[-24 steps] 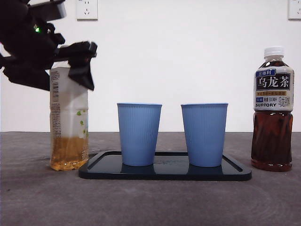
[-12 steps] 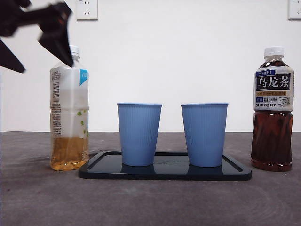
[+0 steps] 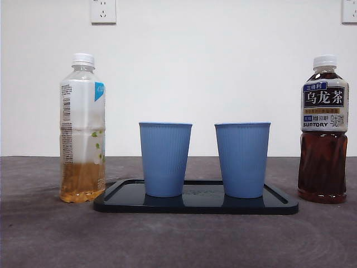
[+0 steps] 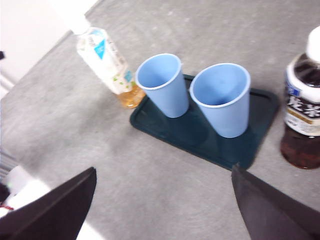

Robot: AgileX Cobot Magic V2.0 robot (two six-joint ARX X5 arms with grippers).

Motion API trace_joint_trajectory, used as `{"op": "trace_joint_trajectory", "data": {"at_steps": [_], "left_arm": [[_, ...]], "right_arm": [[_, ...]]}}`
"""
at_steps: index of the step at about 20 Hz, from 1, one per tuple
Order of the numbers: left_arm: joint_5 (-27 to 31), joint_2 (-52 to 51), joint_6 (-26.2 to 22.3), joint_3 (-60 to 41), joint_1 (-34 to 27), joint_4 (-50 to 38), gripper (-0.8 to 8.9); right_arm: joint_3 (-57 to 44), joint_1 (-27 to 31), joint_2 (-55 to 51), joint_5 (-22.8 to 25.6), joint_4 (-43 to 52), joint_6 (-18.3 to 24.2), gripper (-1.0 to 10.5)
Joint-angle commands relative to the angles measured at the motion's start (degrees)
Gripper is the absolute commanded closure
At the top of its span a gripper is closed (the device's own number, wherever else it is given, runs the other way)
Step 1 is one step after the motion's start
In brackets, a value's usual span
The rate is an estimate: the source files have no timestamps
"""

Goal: Pour the drink into the cup

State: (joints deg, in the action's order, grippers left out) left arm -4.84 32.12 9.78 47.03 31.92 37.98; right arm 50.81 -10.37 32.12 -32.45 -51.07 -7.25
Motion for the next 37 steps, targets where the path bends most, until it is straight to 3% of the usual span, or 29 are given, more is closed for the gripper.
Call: {"op": "trace_joint_trajectory", "data": {"at_steps": [1, 5, 6, 7, 8, 9, 25, 28, 33, 37], "left_arm": [[-2.49, -0.52, -0.48, 3.32, 0.42, 2.25, 2.83], [-2.54, -1.07, -0.48, 4.50, 0.39, 2.80, 2.87], [-2.54, -1.07, -0.48, 4.50, 0.39, 2.80, 3.36], [-2.54, -1.05, -0.48, 4.50, 0.39, 2.80, 4.98], [-2.54, -0.92, -0.55, 4.50, 0.39, 2.78, 7.43], [-2.51, -0.66, -0.50, 4.50, 0.39, 2.64, 7.88], [-2.49, -1.11, 0.15, 3.52, -1.16, 2.69, 7.93], [-2.51, -5.18, -4.00, -2.43, -8.83, 0.07, 7.93], [-1.88, -19.91, -5.86, -28.28, -27.08, -18.99, 7.93], [0.44, -27.96, -5.60, -40.70, -31.76, -26.40, 7.93]], "right_arm": [[0.61, -0.04, 0.33, -0.63, 0.46, 0.90, 5.2], [0.63, -0.04, 0.33, -0.61, 0.44, 0.83, 5.2], [0.63, -0.04, 0.33, -0.63, 0.44, 0.61, 5.2], [0.63, -0.04, 0.33, -0.63, 0.37, 0.39, 5.2], [0.63, -0.04, 0.33, -0.61, 0.37, 0.39, 6.7], [0.63, -0.04, 0.33, -0.59, 0.39, 0.39, 9.1], [0.63, 0.00, 0.33, -0.57, 1.33, 0.42, 9.3], [0.63, 0.00, 0.33, -0.55, 1.36, 0.42, 9.3], [0.63, 0.00, 0.33, -0.55, 1.36, 0.42, 9.3], [0.63, 0.00, 0.33, -0.57, 1.36, 0.42, 9.3]]}}
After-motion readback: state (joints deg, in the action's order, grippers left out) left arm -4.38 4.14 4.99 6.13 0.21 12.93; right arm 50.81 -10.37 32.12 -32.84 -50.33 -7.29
